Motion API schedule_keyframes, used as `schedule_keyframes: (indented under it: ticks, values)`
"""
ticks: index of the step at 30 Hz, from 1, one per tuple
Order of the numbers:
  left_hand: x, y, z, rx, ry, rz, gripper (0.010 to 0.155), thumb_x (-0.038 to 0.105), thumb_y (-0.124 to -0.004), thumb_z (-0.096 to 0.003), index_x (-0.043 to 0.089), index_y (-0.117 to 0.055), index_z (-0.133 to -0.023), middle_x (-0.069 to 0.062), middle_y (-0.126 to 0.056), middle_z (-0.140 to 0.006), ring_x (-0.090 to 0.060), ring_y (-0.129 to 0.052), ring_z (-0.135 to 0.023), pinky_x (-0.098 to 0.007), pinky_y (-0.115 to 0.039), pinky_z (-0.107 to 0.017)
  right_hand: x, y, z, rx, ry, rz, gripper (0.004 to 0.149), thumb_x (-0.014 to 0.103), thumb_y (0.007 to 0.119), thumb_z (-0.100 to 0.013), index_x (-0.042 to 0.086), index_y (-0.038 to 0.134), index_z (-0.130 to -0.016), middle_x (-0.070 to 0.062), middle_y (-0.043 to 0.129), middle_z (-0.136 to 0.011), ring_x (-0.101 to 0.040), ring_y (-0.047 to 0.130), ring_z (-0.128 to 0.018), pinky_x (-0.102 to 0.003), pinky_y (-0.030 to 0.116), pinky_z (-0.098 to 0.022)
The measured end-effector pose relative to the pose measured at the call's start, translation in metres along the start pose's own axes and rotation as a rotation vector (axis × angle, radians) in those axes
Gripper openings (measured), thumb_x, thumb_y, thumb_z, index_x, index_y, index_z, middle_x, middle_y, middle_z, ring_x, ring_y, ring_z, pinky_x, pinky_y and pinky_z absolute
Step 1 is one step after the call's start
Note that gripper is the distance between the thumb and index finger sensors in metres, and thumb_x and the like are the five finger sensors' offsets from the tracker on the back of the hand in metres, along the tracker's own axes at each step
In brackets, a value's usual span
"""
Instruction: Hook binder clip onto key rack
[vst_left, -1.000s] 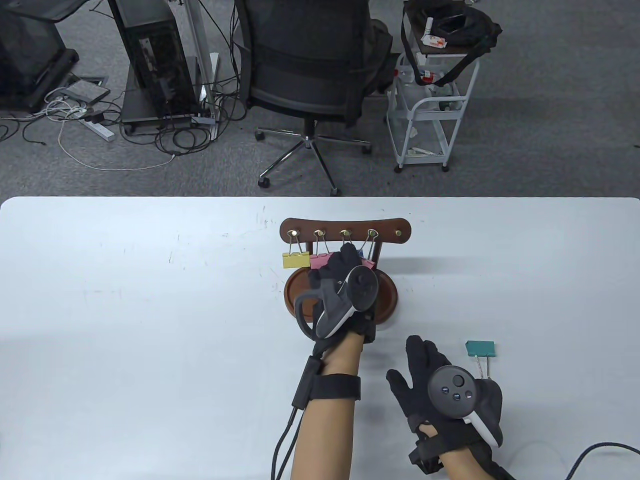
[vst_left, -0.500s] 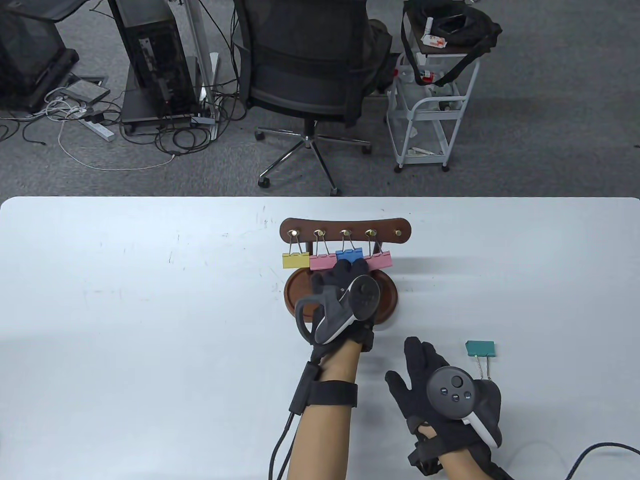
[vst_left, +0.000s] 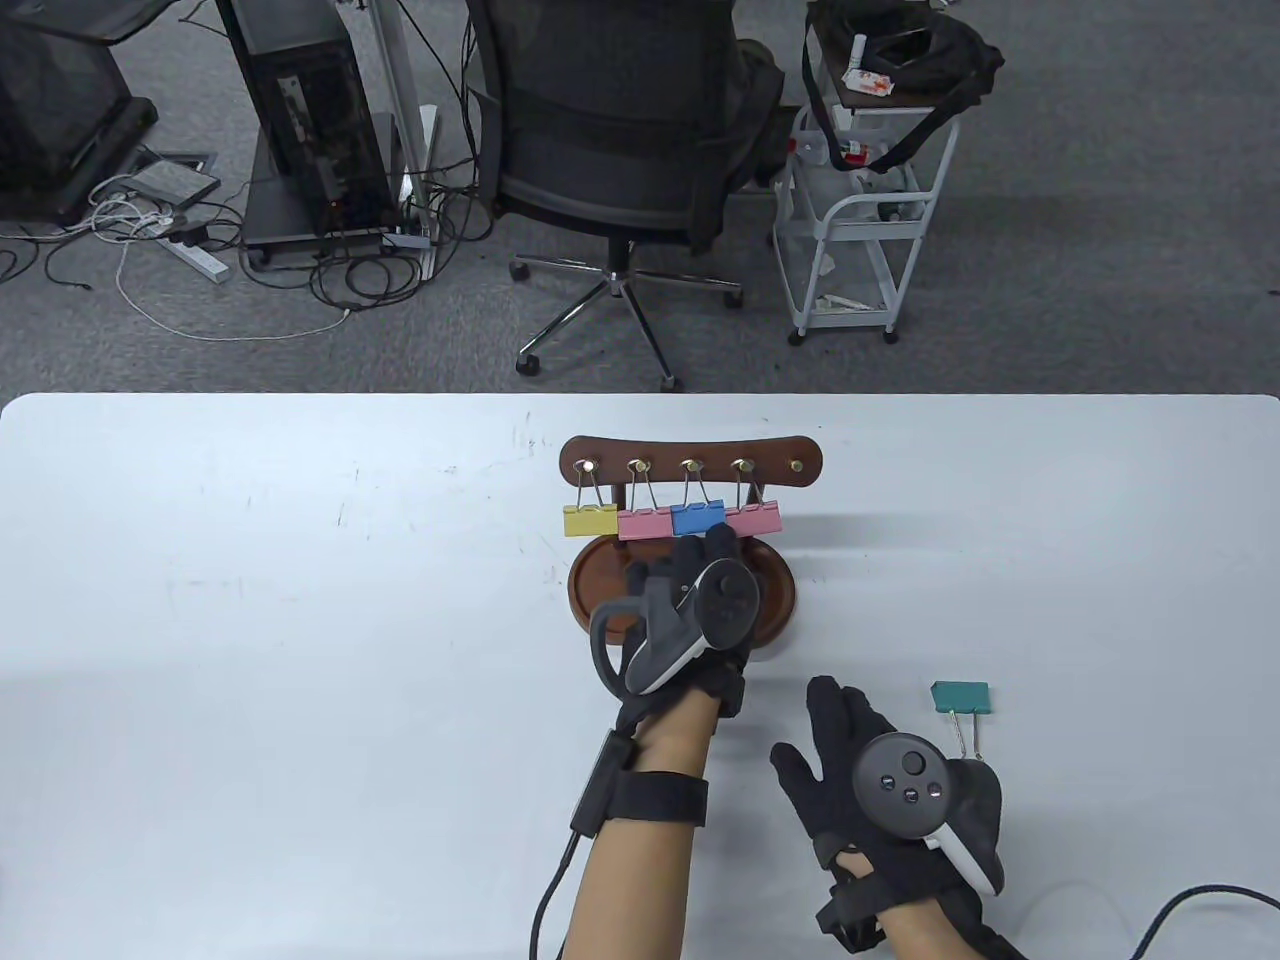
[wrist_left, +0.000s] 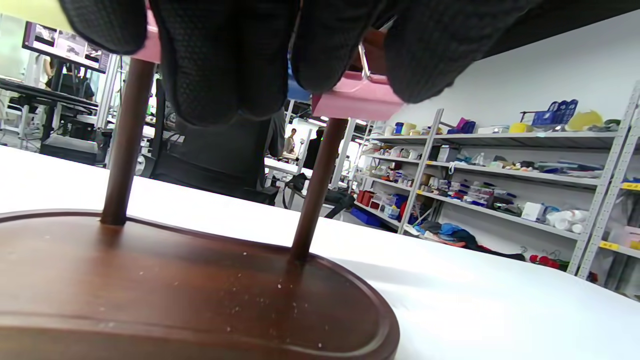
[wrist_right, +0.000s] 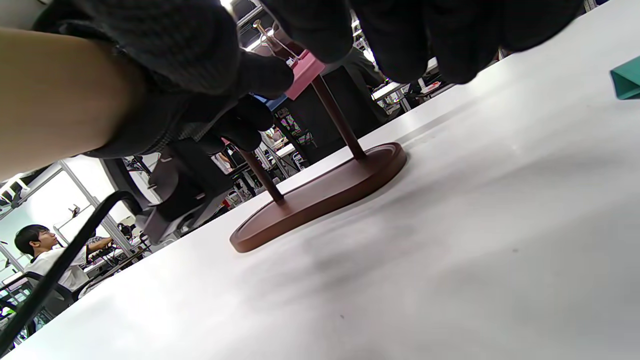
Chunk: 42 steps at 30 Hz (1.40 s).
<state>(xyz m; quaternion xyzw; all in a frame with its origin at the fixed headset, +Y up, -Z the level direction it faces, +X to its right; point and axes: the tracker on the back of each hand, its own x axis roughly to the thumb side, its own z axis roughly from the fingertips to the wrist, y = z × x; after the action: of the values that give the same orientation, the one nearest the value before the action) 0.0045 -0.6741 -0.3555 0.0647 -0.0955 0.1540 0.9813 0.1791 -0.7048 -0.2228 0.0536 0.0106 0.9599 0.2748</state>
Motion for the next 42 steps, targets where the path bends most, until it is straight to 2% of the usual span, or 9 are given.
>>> schedule_keyframes:
  ticks: [8, 22, 30, 37, 42]
  values:
    - [-0.001, 0.012, 0.015, -0.013, -0.049, -0.016, 0.069, 0.046, -0.082, -0.0576, 0.004, -0.071, -0.111, -0.026, -0.082, -0.104, -0.055, -0.088, -0.086, -0.077, -0.056, -0.067, 0.000, 0.001, 0.000, -0.003, 0.003, -0.001, 0.080, 0.049, 0.071, -0.058, 0.000, 0.048, -0.116, -0.041, 0.056, -0.111, -0.068, 0.061, -0.091, -0.074, 0.053, -0.062]
    - [-0.026, 0.039, 0.070, 0.032, -0.133, -0.049, 0.070, 0.047, -0.081, -0.0577, 0.003, -0.072, -0.110, -0.028, -0.080, -0.106, -0.056, -0.085, -0.089, -0.078, -0.053, -0.068, 0.000, 0.001, -0.001, -0.014, 0.001, 0.002, 0.079, 0.049, 0.072, -0.058, -0.001, 0.050, -0.116, -0.042, 0.055, -0.111, -0.068, 0.062, -0.091, -0.074, 0.055, -0.062]
    - [-0.042, 0.037, 0.100, 0.032, -0.131, -0.053, 0.071, 0.049, -0.080, -0.0577, 0.002, -0.073, -0.110, -0.028, -0.081, -0.106, -0.057, -0.084, -0.089, -0.079, -0.052, -0.068, -0.001, -0.001, 0.000, -0.020, 0.004, -0.002, 0.079, 0.049, 0.072, -0.058, -0.001, 0.050, -0.116, -0.043, 0.055, -0.110, -0.068, 0.062, -0.091, -0.074, 0.055, -0.061]
    - [-0.038, 0.034, 0.118, 0.017, -0.115, -0.011, 0.072, 0.049, -0.079, -0.0581, 0.002, -0.070, -0.112, -0.030, -0.079, -0.106, -0.059, -0.082, -0.090, -0.079, -0.050, -0.068, 0.002, 0.002, -0.001, -0.020, 0.001, 0.003, 0.079, 0.049, 0.072, -0.058, -0.001, 0.051, -0.115, -0.044, 0.055, -0.110, -0.069, 0.062, -0.090, -0.074, 0.056, -0.061]
    - [-0.034, 0.036, 0.125, 0.054, -0.136, -0.084, 0.073, 0.050, -0.079, -0.0580, 0.002, -0.069, -0.112, -0.029, -0.078, -0.107, -0.058, -0.082, -0.091, -0.079, -0.050, -0.069, 0.003, 0.005, 0.001, -0.016, -0.003, 0.028, 0.079, 0.049, 0.072, -0.058, -0.001, 0.051, -0.115, -0.044, 0.055, -0.110, -0.070, 0.061, -0.090, -0.074, 0.056, -0.061]
